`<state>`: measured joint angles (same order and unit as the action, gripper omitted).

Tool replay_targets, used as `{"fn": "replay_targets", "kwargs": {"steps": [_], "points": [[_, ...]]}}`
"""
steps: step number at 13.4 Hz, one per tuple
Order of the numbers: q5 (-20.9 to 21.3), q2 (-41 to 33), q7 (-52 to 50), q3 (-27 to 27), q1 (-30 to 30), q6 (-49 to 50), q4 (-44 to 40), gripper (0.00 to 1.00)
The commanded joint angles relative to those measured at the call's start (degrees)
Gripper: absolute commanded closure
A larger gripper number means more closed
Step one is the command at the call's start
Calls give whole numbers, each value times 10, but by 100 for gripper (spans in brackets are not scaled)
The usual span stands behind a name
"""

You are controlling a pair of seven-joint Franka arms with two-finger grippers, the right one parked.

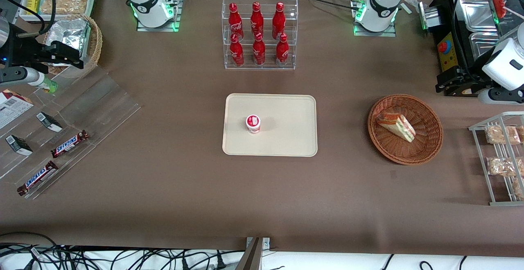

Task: Place sandwich from basket to tray
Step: 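Move the left gripper over the wicker basket above the sandwich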

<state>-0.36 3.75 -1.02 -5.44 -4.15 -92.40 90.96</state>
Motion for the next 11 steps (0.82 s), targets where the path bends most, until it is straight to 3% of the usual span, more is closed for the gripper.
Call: {"fn": "replay_targets", "kwargs": {"steps": [1,7,11], "points": [[-7,6,7,-1,0,31,-21,0],[1,18,-109,2,-8,25,5,0],[36,14,-265,2,-9,-70,89,0]]}}
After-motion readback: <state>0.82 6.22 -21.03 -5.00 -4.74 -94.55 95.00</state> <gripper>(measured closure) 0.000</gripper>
